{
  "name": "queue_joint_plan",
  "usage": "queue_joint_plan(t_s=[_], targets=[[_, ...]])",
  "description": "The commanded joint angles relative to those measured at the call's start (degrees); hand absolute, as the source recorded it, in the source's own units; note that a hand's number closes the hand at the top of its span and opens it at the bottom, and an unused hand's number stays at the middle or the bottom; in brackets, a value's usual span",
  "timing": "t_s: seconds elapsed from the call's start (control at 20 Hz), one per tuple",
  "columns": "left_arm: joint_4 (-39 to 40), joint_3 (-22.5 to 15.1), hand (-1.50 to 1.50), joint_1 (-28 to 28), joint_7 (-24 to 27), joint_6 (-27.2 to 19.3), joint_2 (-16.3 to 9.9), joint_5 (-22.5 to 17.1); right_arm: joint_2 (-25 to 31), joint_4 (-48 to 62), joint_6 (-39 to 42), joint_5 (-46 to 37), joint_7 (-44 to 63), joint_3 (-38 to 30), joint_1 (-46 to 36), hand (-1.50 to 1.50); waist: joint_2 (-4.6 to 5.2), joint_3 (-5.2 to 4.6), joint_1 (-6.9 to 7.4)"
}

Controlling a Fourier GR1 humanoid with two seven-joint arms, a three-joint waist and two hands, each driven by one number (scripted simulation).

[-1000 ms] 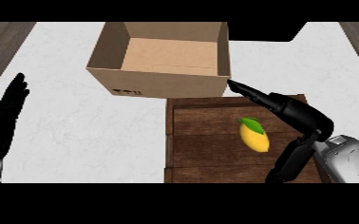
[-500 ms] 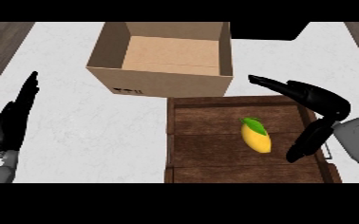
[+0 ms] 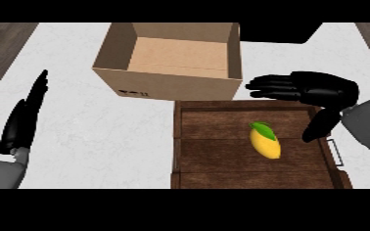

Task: Pick the lemon from the tray and place it in the cardboard box

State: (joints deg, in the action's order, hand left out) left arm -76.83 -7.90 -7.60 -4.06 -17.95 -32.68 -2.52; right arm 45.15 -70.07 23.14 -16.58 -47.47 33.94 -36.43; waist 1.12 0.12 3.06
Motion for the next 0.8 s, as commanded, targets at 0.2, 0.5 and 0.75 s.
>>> queue_joint_plan(t_s=[0.2, 0.5, 0.75], targets=[[3.09, 1.28, 0.0, -0.54, 1.76, 0.68, 0.63, 0.65, -3.01, 8.68, 2.33, -14.38, -7.16, 11.19, -8.99, -1.5, -0.54, -0.13, -0.75], [7.14, 3.56, 0.0, -1.54, 2.74, 2.02, 1.45, 1.5, -8.24, 10.99, 0.02, -19.28, -4.67, 12.06, -10.19, -1.5, -0.92, -0.14, -2.52], [2.11, 3.29, 0.0, 1.15, 0.68, 0.9, 2.72, 2.97, -10.55, 14.88, 0.53, -21.58, -6.87, 11.7, -11.64, -1.5, -1.03, -0.11, -2.33]])
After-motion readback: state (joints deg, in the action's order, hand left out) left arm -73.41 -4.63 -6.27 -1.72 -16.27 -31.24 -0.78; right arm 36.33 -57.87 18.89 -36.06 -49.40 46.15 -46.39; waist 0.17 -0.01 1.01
